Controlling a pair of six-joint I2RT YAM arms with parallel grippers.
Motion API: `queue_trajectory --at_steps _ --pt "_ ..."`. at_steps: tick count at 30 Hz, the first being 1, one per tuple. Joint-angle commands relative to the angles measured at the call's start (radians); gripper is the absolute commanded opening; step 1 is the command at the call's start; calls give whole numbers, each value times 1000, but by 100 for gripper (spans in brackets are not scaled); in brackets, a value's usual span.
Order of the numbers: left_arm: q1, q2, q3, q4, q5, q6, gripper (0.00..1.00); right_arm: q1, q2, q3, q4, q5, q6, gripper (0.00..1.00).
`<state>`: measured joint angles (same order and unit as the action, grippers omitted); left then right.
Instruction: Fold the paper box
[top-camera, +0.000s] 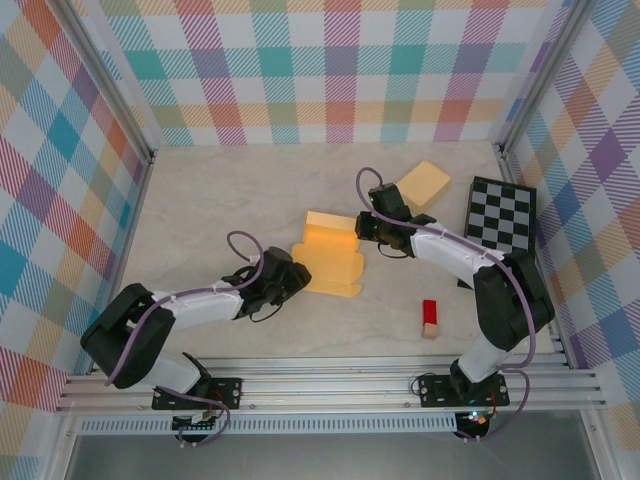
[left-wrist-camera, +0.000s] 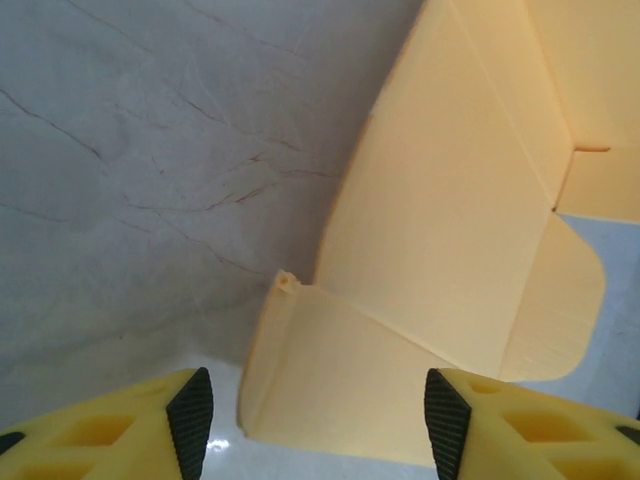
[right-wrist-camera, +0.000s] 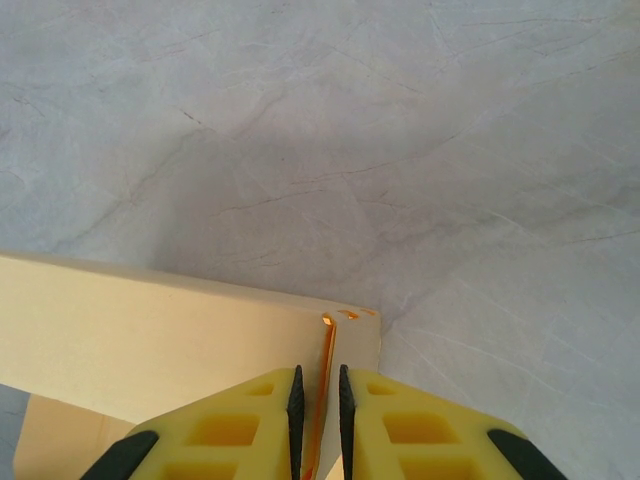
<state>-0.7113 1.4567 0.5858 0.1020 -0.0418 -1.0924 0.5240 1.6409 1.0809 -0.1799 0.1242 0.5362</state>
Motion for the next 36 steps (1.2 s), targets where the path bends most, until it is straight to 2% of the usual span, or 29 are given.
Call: queue_trajectory --at_steps 1,5,9,16,20,22,23,27,30,33,36 --pt "-31 29 -12 131 6 -41 58 5 -18 -7 -64 18 5 19" --pt "-68 7 -25 148 -50 -50 53 6 -23 -9 -68 23 7 19" --pt "-77 -16 -40 152 -113 -56 35 5 -27 -16 -65 25 8 19" --pt "-71 38 4 146 -185 -54 24 5 -32 -33 -50 9 31 19" --pt "-65 34 34 136 -228 -45 8 5 -51 -51 -46 3 35 20" --pt "-62 12 55 106 -251 -13 0 5 -68 -58 -38 -7 26 26" --pt "-61 -6 66 82 -268 12 0 5 -81 -60 -37 -11 21 31" --pt "-51 -90 136 -55 -287 186 0 -3 -175 -57 -25 -38 -57 39" --pt "-38 -145 239 -223 -238 427 0 -27 -269 -11 -41 -72 -201 50" --pt "-19 -167 376 -459 -166 699 0 -57 -319 92 -111 -167 -444 56" --pt "-10 -175 516 -681 -164 911 0 -68 -310 237 -253 -360 -779 57"
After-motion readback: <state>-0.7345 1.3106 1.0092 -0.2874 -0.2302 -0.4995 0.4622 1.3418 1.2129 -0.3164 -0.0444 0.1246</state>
